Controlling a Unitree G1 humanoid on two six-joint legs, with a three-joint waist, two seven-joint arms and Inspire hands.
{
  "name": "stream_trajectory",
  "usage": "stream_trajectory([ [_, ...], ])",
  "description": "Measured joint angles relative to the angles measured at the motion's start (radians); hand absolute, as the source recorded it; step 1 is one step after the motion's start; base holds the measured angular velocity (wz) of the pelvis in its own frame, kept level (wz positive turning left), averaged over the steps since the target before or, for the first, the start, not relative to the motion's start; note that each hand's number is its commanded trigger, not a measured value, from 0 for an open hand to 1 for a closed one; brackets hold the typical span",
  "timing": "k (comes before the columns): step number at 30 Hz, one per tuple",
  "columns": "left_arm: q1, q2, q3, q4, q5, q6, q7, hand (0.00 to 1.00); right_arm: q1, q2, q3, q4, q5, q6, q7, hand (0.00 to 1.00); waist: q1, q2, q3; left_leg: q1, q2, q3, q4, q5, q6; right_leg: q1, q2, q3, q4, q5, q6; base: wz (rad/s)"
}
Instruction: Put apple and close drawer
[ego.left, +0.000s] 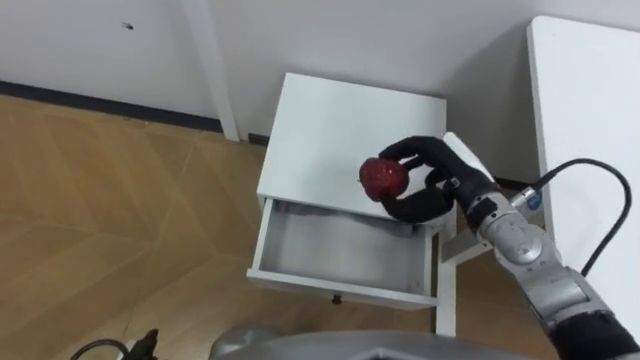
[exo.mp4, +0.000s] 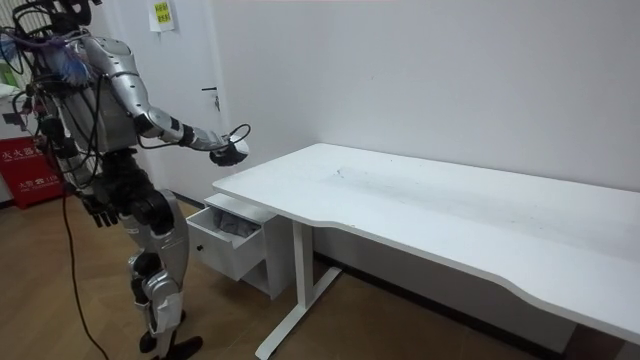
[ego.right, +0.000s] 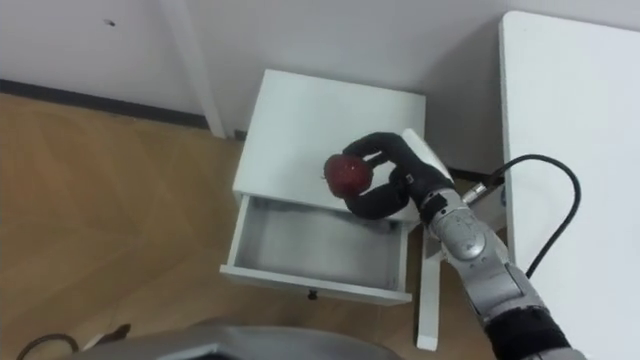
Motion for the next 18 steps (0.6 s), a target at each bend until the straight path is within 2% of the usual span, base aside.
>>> stream_trajectory([
  [8, -0.015, -0.001, -0.008, 0.000, 0.000, 0.000, 0.012, 0.00, 0.002, 0.025, 0.000, 0.079, -0.028, 0.007, 0.030, 1.00, 0.012, 0.003, 0.0050, -0.018, 0.000, -0.005, 0.006, 0.000, 0.000, -0.009, 0.002, -0.001, -0.002, 0.000, 0.000, 0.02],
  [10, -0.016, -0.001, -0.008, -0.005, 0.018, 0.000, 0.017, 0.00, 0.012, 0.026, 0.000, 0.095, -0.072, 0.008, 0.034, 1.00, 0.014, 0.002, 0.0032, -0.030, 0.000, -0.007, 0.009, 0.000, 0.000, -0.020, 0.002, -0.001, -0.001, 0.000, 0.000, 0.02],
  [12, -0.016, -0.001, -0.008, -0.004, 0.022, 0.000, 0.021, 0.00, 0.027, 0.025, -0.001, 0.114, -0.124, 0.010, 0.033, 1.00, 0.016, 0.003, 0.0048, -0.040, 0.000, -0.007, 0.011, 0.000, 0.000, -0.027, 0.001, -0.003, -0.001, 0.000, 0.000, 0.00],
  [13, -0.014, 0.000, -0.007, -0.004, 0.026, 0.001, 0.021, 0.00, 0.035, 0.025, -0.001, 0.114, -0.136, 0.010, 0.033, 1.00, 0.017, 0.004, 0.0026, -0.044, 0.000, -0.007, 0.012, 0.000, 0.000, -0.031, 0.001, -0.007, -0.001, 0.000, 0.000, 0.00],
  [14, -0.018, 0.000, -0.008, -0.004, 0.043, 0.004, 0.022, 0.00, 0.045, 0.026, 0.000, 0.118, -0.163, 0.009, 0.032, 0.11, 0.016, 0.004, 0.0020, -0.047, 0.000, -0.007, 0.013, 0.000, 0.000, -0.035, 0.000, -0.014, 0.000, 0.000, 0.000, 0.00],
  [15, -0.022, 0.000, -0.009, -0.004, 0.056, 0.007, 0.021, 0.00, 0.049, 0.029, 0.000, 0.143, -0.181, 0.007, 0.032, 0.00, 0.016, 0.005, 0.0025, -0.050, 0.000, -0.009, 0.015, 0.000, 0.000, -0.035, 0.000, -0.017, 0.000, 0.000, 0.000, 0.04],
  [18, -0.034, 0.000, -0.009, -0.001, 0.060, 0.006, 0.019, 0.00, 0.050, 0.031, 0.000, 0.208, -0.211, 0.009, 0.029, 0.00, 0.016, 0.004, 0.0024, -0.061, 0.000, -0.015, 0.020, 0.000, 0.000, -0.040, 0.000, -0.025, 0.000, 0.000, 0.000, 0.07],
])
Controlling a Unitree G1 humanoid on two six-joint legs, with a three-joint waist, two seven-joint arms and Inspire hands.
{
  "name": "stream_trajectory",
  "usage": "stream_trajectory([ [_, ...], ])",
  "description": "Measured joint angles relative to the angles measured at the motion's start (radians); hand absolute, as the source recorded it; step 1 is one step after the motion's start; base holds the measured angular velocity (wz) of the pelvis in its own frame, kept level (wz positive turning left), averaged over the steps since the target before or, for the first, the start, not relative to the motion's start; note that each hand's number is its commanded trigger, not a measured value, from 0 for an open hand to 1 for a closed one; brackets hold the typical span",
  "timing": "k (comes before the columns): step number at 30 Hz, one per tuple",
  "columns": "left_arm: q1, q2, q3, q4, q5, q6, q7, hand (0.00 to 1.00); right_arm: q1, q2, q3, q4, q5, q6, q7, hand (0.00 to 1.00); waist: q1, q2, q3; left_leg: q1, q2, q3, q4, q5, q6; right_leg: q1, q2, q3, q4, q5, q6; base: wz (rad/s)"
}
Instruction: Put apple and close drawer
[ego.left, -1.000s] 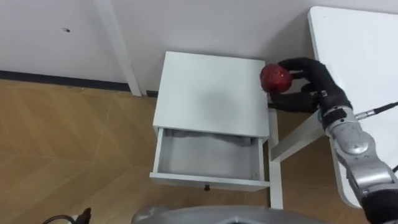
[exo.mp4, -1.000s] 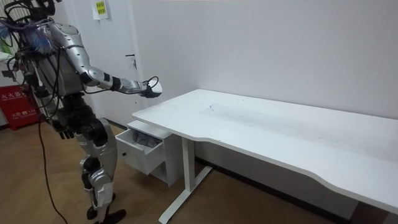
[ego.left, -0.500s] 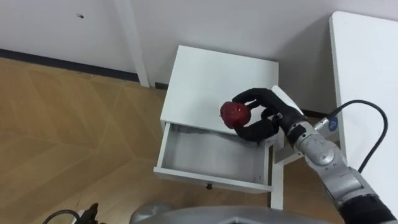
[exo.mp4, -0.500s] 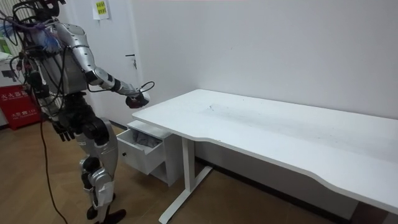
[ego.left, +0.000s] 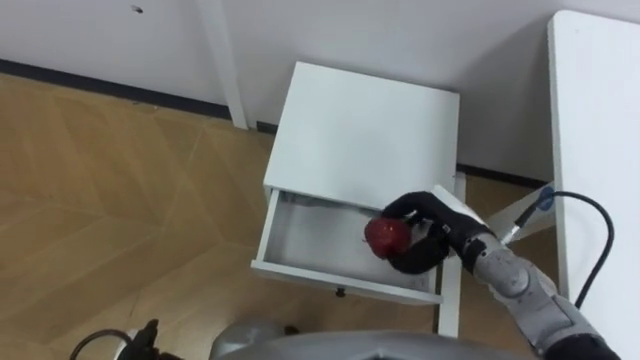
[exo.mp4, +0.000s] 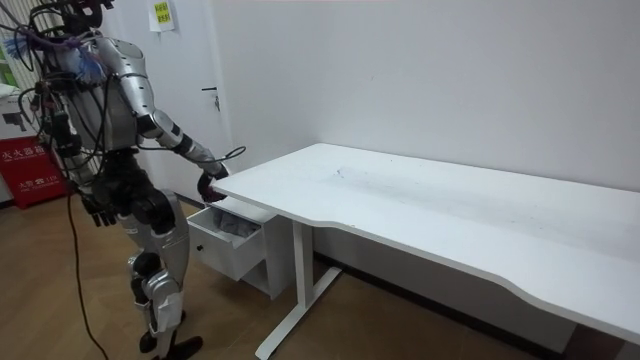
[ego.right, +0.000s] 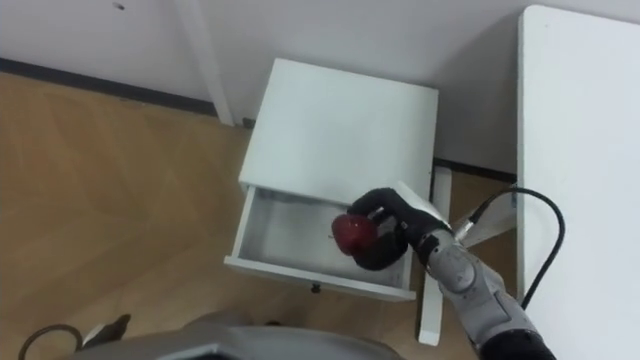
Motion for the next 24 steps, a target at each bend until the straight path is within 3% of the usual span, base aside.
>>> stream_trajectory([
  [13, -0.006, -0.003, -0.011, 0.001, 0.024, -0.002, -0.042, 0.00, 0.002, 0.015, -0.001, 0.064, -0.027, -0.003, -0.004, 0.00, 0.000, -0.003, -0.0016, -0.018, -0.001, -0.015, 0.014, 0.000, 0.000, -0.011, 0.001, 0.002, 0.002, 0.000, 0.000, 0.03],
  [24, -0.003, -0.015, -0.008, 0.001, 0.025, -0.002, -0.049, 0.00, 0.029, 0.019, -0.004, 0.064, -0.026, -0.003, -0.008, 0.00, 0.001, 0.006, 0.0020, -0.010, -0.001, -0.015, 0.018, 0.000, 0.000, -0.004, 0.001, 0.002, 0.001, 0.000, 0.000, 0.00],
])
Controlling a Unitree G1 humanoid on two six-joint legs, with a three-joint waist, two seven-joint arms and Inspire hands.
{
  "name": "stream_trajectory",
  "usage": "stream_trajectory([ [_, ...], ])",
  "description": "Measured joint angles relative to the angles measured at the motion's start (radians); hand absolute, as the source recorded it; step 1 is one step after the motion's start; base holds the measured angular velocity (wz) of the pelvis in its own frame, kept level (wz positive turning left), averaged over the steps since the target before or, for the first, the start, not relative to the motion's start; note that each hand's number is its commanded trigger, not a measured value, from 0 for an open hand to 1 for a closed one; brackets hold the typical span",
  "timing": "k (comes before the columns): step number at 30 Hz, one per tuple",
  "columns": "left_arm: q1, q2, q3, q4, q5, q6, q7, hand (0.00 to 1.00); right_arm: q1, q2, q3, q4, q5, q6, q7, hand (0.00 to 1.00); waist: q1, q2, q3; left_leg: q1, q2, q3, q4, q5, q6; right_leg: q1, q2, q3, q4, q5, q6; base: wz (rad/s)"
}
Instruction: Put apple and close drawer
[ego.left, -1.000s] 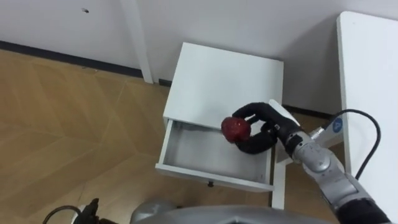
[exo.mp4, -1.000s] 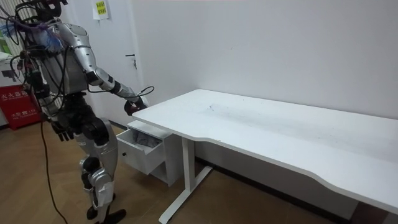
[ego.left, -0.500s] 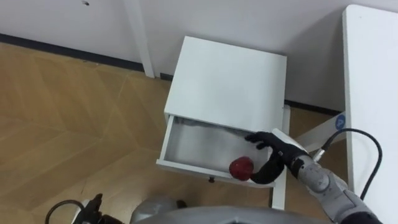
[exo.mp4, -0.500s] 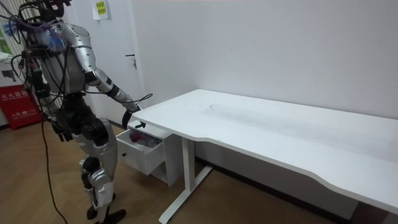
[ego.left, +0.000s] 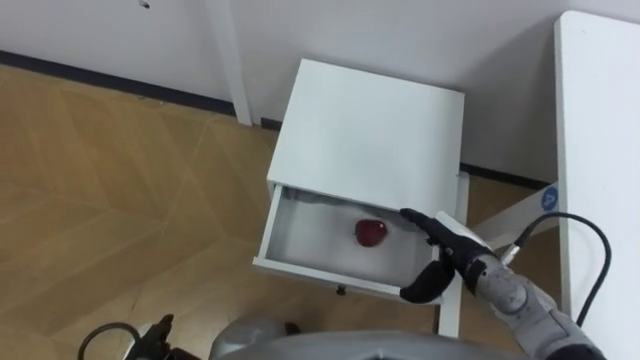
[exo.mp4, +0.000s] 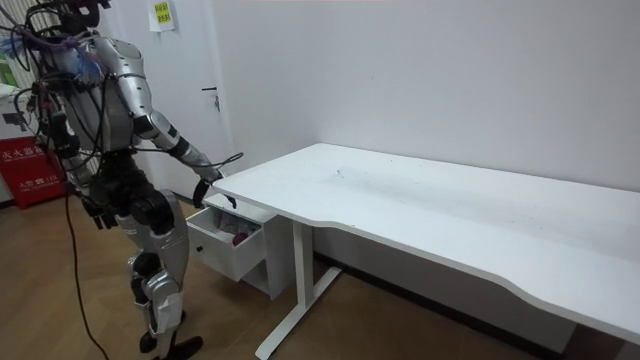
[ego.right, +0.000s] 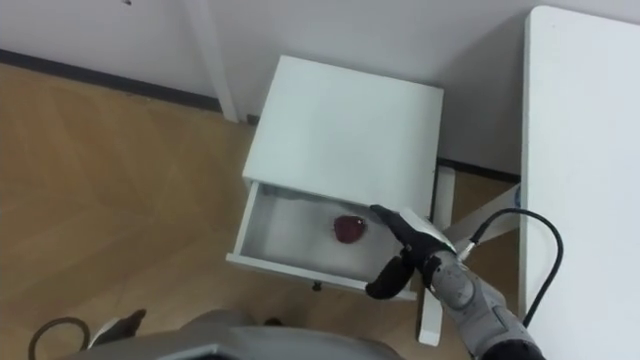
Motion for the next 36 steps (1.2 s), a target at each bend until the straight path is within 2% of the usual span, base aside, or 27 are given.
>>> stream_trajectory([
  [3, 0.001, -0.002, -0.002, -0.001, -0.001, 0.000, 0.002, 0.00, 0.009, 0.005, 0.000, 0.013, 0.016, -0.003, -0.012, 0.00, -0.003, 0.006, 0.0025, 0.003, 0.000, 0.000, 0.002, 0.000, 0.000, 0.010, 0.000, 0.000, 0.000, 0.000, 0.000, 0.00],
  [7, 0.000, -0.007, -0.001, -0.001, -0.011, -0.001, 0.014, 0.00, 0.003, 0.041, -0.030, 0.128, 0.128, -0.012, -0.036, 0.00, -0.005, 0.007, 0.0000, 0.007, 0.000, 0.001, -0.002, -0.001, 0.001, 0.013, -0.001, 0.001, 0.001, 0.000, 0.000, 0.00],
  [11, 0.010, -0.007, 0.009, 0.015, -0.012, -0.013, 0.023, 0.00, -0.002, 0.046, -0.088, 0.246, 0.251, -0.021, -0.049, 0.00, -0.006, 0.014, -0.0037, 0.027, 0.000, 0.015, -0.014, 0.001, 0.004, 0.023, -0.003, 0.013, 0.003, -0.001, 0.001, -0.09],
  [13, 0.020, -0.013, 0.042, 0.017, -0.012, -0.013, 0.023, 0.00, 0.000, 0.051, -0.130, 0.289, 0.303, -0.023, -0.056, 0.00, -0.020, 0.014, -0.0048, 0.026, 0.000, 0.017, -0.006, -0.002, 0.007, 0.024, -0.006, 0.006, 0.010, -0.002, 0.003, 0.03],
  [14, 0.018, -0.016, 0.044, 0.021, -0.013, -0.013, 0.024, 0.00, -0.002, 0.052, -0.160, 0.332, 0.326, -0.020, -0.060, 0.00, -0.035, 0.019, -0.0027, 0.021, 0.000, 0.017, 0.015, -0.011, 0.011, 0.012, -0.011, -0.001, 0.044, -0.013, 0.010, 0.03],
  [15, 0.017, -0.021, 0.045, 0.038, -0.012, -0.013, 0.023, 0.00, -0.005, 0.051, -0.164, 0.353, 0.324, -0.018, -0.079, 0.00, -0.036, 0.024, -0.0035, 0.007, -0.003, 0.023, 0.035, -0.029, 0.019, -0.031, -0.028, -0.005, 0.144, -0.044, 0.027, 0.00],
  [16, 0.016, -0.026, 0.048, 0.045, -0.012, -0.013, 0.022, 0.00, -0.002, 0.051, -0.171, 0.355, 0.328, -0.015, -0.082, 0.00, -0.037, 0.028, -0.0058, 0.005, -0.007, 0.027, 0.044, -0.038, 0.028, -0.065, -0.044, -0.004, 0.224, -0.058, 0.042, -0.05],
  [17, 0.020, -0.034, 0.049, 0.048, -0.013, -0.011, 0.020, 0.00, 0.006, 0.055, -0.204, 0.364, 0.340, -0.011, -0.088, 0.00, -0.043, 0.038, -0.0087, 0.012, -0.017, 0.031, 0.056, -0.039, 0.032, -0.159, -0.083, -0.002, 0.445, -0.054, 0.054, 0.10],
  [18, 0.028, -0.035, 0.063, 0.046, -0.011, -0.011, 0.017, 0.00, 0.018, 0.055, -0.241, 0.392, 0.362, -0.017, -0.098, 0.00, -0.058, 0.039, -0.0070, 0.025, -0.035, 0.029, 0.071, -0.046, 0.048, -0.260, -0.136, 0.012, 0.665, 0.000, 0.067, 0.18],
  [19, 0.029, -0.035, 0.072, 0.046, -0.011, -0.011, 0.018, 0.00, 0.024, 0.053, -0.268, 0.409, 0.367, -0.020, -0.105, 0.00, -0.066, 0.040, -0.0060, 0.029, -0.045, 0.026, 0.086, -0.052, 0.059, -0.317, -0.158, 0.033, 0.762, 0.056, 0.069, 0.24],
  [20, 0.040, -0.036, 0.082, 0.048, -0.012, -0.010, 0.019, 0.00, 0.029, 0.052, -0.340, 0.432, 0.442, -0.029, -0.112, 0.00, -0.080, 0.059, -0.0122, 0.022, -0.043, 0.024, 0.123, -0.067, 0.076, -0.424, -0.168, 0.090, 0.922, 0.201, 0.082, -0.06],
  [21, 0.038, -0.030, 0.091, 0.053, -0.013, -0.006, 0.018, 0.00, 0.026, 0.040, -0.362, 0.433, 0.500, -0.035, -0.129, 0.00, -0.089, 0.081, -0.0094, 0.002, -0.039, 0.033, 0.152, -0.079, 0.090, -0.547, -0.163, 0.140, 1.126, 0.208, 0.076, -0.09],
  [22, 0.035, -0.027, 0.099, 0.057, -0.014, -0.003, 0.018, 0.00, 0.031, 0.031, -0.362, 0.443, 0.528, -0.034, -0.135, 0.00, -0.098, 0.093, -0.0066, -0.005, -0.037, 0.030, 0.165, -0.082, 0.094, -0.602, -0.163, 0.151, 1.253, 0.181, 0.066, 0.00],
  [23, 0.027, -0.023, 0.104, 0.064, -0.029, 0.005, 0.021, 0.00, 0.038, 0.014, -0.362, 0.477, 0.569, -0.027, -0.151, 0.00, -0.110, 0.114, -0.0063, -0.011, -0.026, 0.023, 0.180, -0.085, 0.101, -0.687, -0.155, 0.163, 1.439, 0.133, 0.051, 0.19],
  [24, 0.026, -0.019, 0.108, 0.064, -0.032, 0.013, 0.020, 0.00, 0.043, 0.009, -0.361, 0.516, 0.586, -0.007, -0.166, 0.00, -0.113, 0.135, -0.0038, -0.008, -0.019, 0.023, 0.181, -0.089, 0.107, -0.732, -0.150, 0.165, 1.535, 0.110, 0.054, 0.13],
  [25, 0.027, -0.017, 0.112, 0.068, -0.036, 0.017, 0.020, 0.00, 0.046, 0.010, -0.360, 0.538, 0.592, 0.003, -0.170, 0.00, -0.118, 0.140, -0.0011, -0.001, -0.019, 0.023, 0.180, -0.090, 0.108, -0.742, -0.150, 0.166, 1.546, 0.101, 0.056, 0.00],
  [26, 0.039, -0.012, 0.118, 0.073, -0.049, 0.026, 0.022, 0.00, 0.054, 0.013, -0.350, 0.574, 0.600, 0.029, -0.169, 0.00, -0.133, 0.144, 0.0006, 0.011, -0.023, 0.022, 0.179, -0.096, 0.106, -0.727, -0.154, 0.169, 1.502, 0.089, 0.061, 0.00],
  [27, 0.047, -0.010, 0.120, 0.074, -0.050, 0.036, 0.025, 0.00, 0.057, 0.024, -0.350, 0.596, 0.600, 0.063, -0.167, 0.00, -0.151, 0.138, 0.0014, 0.017, -0.033, 0.021, 0.179, -0.100, 0.106, -0.683, -0.159, 0.171, 1.390, 0.085, 0.064, 0.00],
  [28, 0.052, -0.011, 0.121, 0.074, -0.050, 0.040, 0.025, 0.00, 0.060, 0.029, -0.350, 0.602, 0.600, 0.079, -0.166, 0.00, -0.153, 0.139, 0.0039, 0.016, -0.038, 0.021, 0.179, -0.103, 0.101, -0.651, -0.159, 0.171, 1.308, 0.083, 0.065, -0.07],
  [29, 0.061, -0.013, 0.121, 0.073, -0.050, 0.050, 0.028, 0.00, 0.061, 0.038, -0.350, 0.612, 0.600, 0.106, -0.167, 0.00, -0.163, 0.129, 0.0055, 0.016, -0.048, 0.024, 0.174, -0.105, 0.077, -0.573, -0.158, 0.164, 1.116, 0.072, 0.073, -0.12],
  [30, 0.062, -0.019, 0.121, 0.075, -0.052, 0.068, 0.036, 0.00, 0.060, 0.044, -0.350, 0.624, 0.600, 0.123, -0.173, 0.00, -0.162, 0.121, 0.0033, 0.023, -0.053, 0.033, 0.146, -0.098, 0.029, -0.475, -0.136, 0.160, 0.909, 0.057, 0.072, -0.18],
  [31, 0.062, -0.025, 0.120, 0.075, -0.053, 0.074, 0.044, 0.00, 0.056, 0.044, -0.350, 0.625, 0.599, 0.133, -0.178, 0.00, -0.158, 0.119, 0.0016, 0.032, -0.058, 0.034, 0.114, -0.085, -0.007, -0.428, -0.118, 0.164, 0.804, 0.049, 0.066, -0.26],
  [32, 0.060, -0.022, 0.105, 0.074, -0.072, 0.083, 0.062, 0.00, 0.045, 0.057, -0.351, 0.625, 0.594, 0.143, -0.197, 0.00, -0.153, 0.075, -0.0186, 0.033, -0.068, 0.031, 0.115, -0.078, -0.114, -0.357, -0.116, 0.186, 0.634, 0.027, 0.059, -0.23],
  [33, 0.031, 0.000, 0.088, 0.060, -0.090, 0.079, 0.076, 0.00, 0.037, 0.075, -0.355, 0.625, 0.588, 0.141, -0.206, 0.00, -0.129, 0.052, -0.0028, -0.026, -0.003, -0.011, 0.271, -0.138, -0.030, -0.334, -0.116, 0.194, 0.570, -0.001, 0.096, -0.30],
  [34, 0.018, 0.002, 0.088, 0.051, -0.092, 0.078, 0.088, 0.00, 0.025, 0.074, -0.356, 0.629, 0.589, 0.142, -0.208, 0.00, -0.111, 0.059, 0.0055, -0.049, -0.006, -0.036, 0.306, -0.200, -0.017, -0.324, -0.115, 0.191, 0.532, -0.017, 0.115, -0.65],
  [35, 0.014, -0.001, 0.099, 0.051, -0.103, 0.078, 0.107, 0.00, 0.003, 0.082, -0.352, 0.631, 0.594, 0.145, -0.208, 0.00, -0.080, 0.040, 0.0116, -0.052, -0.002, -0.022, 0.320, -0.211, 0.009, -0.266, -0.110, 0.192, 0.422, -0.020, 0.114, -0.60],
  [36, 0.018, -0.004, 0.102, 0.056, -0.111, 0.078, 0.109, 0.00, -0.002, 0.093, -0.351, 0.627, 0.600, 0.137, -0.198, 0.00, -0.086, 0.027, 0.0072, -0.029, 0.007, -0.023, 0.288, -0.205, -0.002, -0.196, -0.093, 0.178, 0.315, -0.012, 0.102, -0.46],
])
